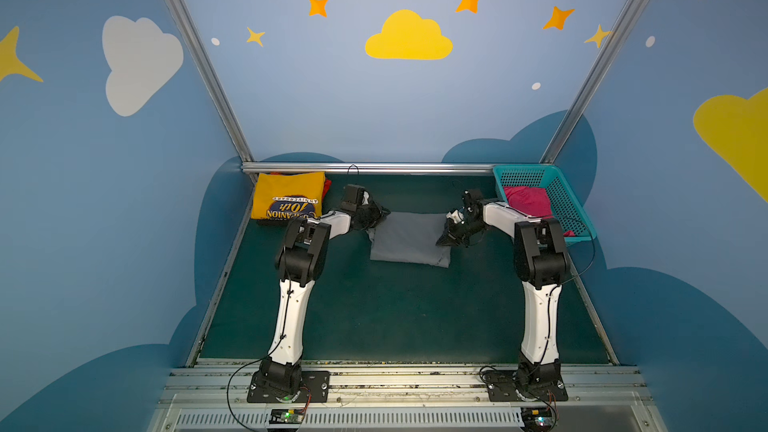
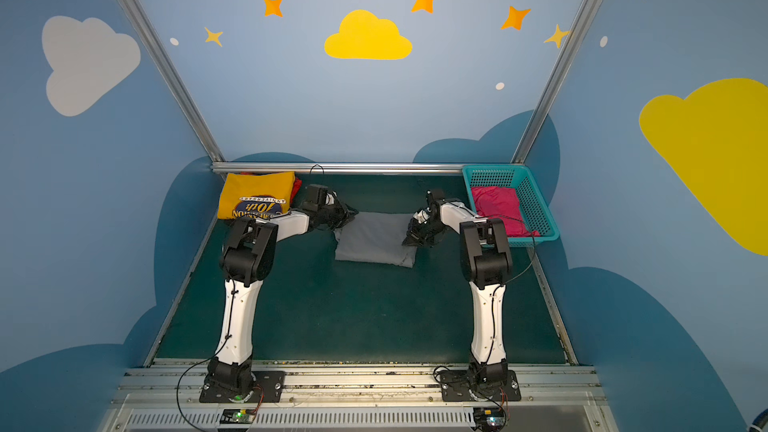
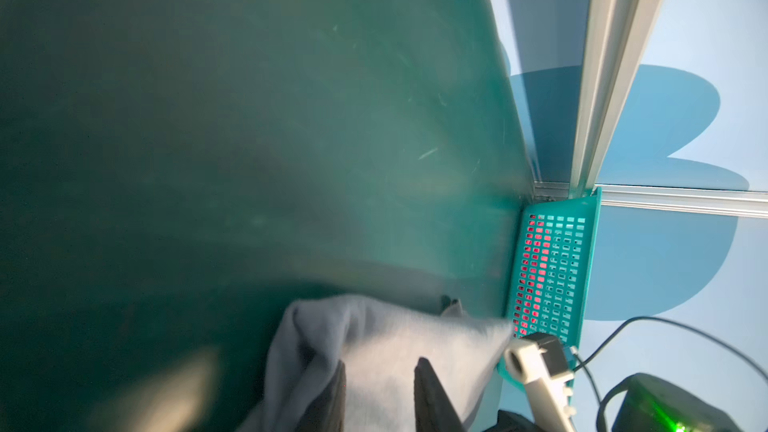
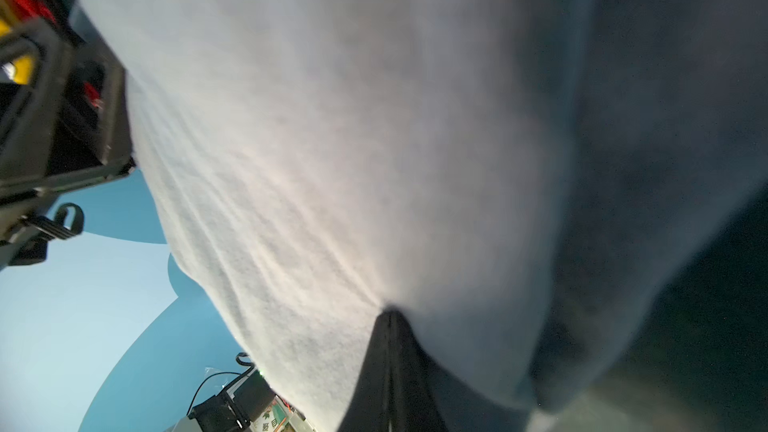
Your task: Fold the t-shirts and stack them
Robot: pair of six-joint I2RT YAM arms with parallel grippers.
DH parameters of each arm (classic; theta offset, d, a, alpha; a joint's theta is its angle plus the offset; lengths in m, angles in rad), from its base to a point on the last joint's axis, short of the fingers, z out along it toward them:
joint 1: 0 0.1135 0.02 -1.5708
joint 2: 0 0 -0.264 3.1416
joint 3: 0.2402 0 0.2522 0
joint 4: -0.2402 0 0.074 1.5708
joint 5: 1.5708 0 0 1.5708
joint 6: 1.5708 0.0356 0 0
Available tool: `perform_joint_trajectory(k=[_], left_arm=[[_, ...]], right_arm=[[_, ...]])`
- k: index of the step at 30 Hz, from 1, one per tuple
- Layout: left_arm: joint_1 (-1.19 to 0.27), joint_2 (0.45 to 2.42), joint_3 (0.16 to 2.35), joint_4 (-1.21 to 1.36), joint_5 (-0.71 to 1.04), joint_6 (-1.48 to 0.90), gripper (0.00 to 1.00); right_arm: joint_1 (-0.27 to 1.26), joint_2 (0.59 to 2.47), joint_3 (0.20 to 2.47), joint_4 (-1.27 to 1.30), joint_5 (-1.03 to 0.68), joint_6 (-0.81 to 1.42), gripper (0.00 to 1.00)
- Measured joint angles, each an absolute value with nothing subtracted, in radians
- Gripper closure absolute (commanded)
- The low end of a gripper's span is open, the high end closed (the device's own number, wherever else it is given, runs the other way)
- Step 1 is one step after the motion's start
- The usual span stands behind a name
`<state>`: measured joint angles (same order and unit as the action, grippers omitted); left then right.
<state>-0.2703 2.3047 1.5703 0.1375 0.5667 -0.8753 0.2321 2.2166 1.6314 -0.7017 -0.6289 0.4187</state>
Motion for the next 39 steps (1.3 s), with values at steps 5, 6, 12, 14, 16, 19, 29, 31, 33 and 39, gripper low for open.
perform_joint_trajectory(k=[5,6,12,14,16,19,29,31,33,39], left_arm=[[-0.270,2.163,1.509,0.086,0.538,-0.846,0.52],[-0.270,2.125,1.505,0.066,0.529,-0.832,0.49],[-0.281,1.919,1.474,-0.061,0.464,-0.727,0.40],[-0.292,1.861,1.431,-0.136,0.432,-0.685,0.38],[-0.311,1.833,1.388,-0.190,0.408,-0.649,0.37],[-0.345,1.837,1.305,-0.246,0.382,-0.616,0.37],[-0.406,1.884,1.181,-0.334,0.282,-0.574,0.31],[-0.406,1.884,1.179,-0.332,0.267,-0.572,0.31],[-0.407,1.883,1.172,-0.323,0.255,-0.572,0.31],[-0.410,1.883,1.163,-0.290,0.248,-0.570,0.34]], right_arm=[[0.230,2.173,1.639,-0.718,-0.641,0.389,0.82],[0.230,2.146,1.629,-0.721,-0.640,0.383,0.79],[0.229,1.940,1.533,-0.715,-0.595,0.342,0.66],[0.229,1.862,1.449,-0.731,-0.562,0.334,0.64],[0.229,1.816,1.377,-0.736,-0.535,0.330,0.62],[0.229,1.800,1.277,-0.730,-0.499,0.331,0.55],[0.230,1.800,1.113,-0.677,-0.444,0.336,0.50],[0.230,1.800,1.113,-0.658,-0.444,0.336,0.49],[0.231,1.800,1.113,-0.644,-0.444,0.336,0.48],[0.239,1.803,1.141,-0.619,-0.446,0.339,0.46]])
